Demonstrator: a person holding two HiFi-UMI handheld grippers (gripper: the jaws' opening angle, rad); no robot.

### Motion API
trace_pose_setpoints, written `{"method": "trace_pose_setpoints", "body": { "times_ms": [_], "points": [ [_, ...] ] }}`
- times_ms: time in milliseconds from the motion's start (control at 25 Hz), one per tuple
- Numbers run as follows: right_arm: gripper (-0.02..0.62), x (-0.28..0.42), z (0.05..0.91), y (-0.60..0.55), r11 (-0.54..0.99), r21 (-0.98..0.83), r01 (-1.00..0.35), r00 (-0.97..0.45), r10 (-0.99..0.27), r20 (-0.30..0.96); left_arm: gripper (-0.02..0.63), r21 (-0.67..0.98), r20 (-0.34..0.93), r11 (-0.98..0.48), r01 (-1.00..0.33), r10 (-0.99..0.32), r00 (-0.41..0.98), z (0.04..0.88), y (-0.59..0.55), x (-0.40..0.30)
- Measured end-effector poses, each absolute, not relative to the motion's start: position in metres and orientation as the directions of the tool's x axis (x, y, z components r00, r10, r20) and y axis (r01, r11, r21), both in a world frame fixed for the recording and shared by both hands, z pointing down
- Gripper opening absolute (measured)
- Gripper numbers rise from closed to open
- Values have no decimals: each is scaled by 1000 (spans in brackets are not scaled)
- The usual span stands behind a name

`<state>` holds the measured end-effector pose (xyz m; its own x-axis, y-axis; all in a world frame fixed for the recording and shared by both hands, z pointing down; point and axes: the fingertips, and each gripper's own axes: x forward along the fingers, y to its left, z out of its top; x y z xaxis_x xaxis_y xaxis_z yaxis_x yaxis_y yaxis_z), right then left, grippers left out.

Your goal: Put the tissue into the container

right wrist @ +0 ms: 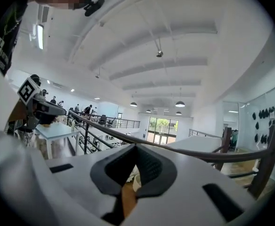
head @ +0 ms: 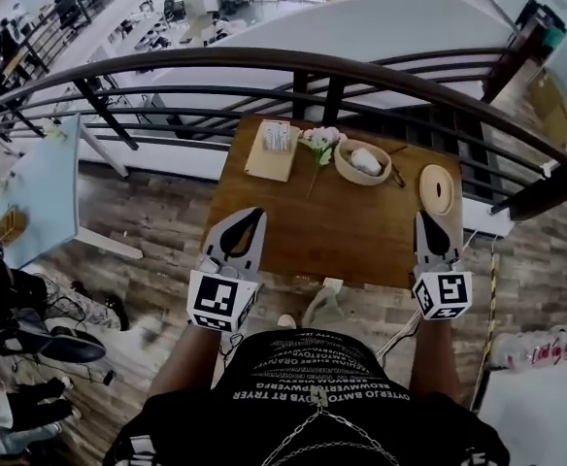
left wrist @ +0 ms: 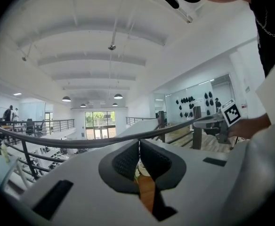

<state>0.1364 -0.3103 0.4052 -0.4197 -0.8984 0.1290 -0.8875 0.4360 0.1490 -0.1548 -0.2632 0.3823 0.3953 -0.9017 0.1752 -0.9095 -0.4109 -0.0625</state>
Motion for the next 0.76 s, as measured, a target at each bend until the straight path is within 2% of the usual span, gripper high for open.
{"method": "trace_pose_setpoints", "body": {
  "times_ms": [400, 760],
  "points": [
    [14, 129, 396, -268, 428, 155, -891, -414, -903, 111, 31, -54, 154, -451, -891, -885, 439, 387, -244, -149],
    [14, 102, 390, -272, 458, 156, -875, -446, -888, 107, 31, -52, 139, -426, -903, -899, 416, 383, -236, -169]
  ]
}}
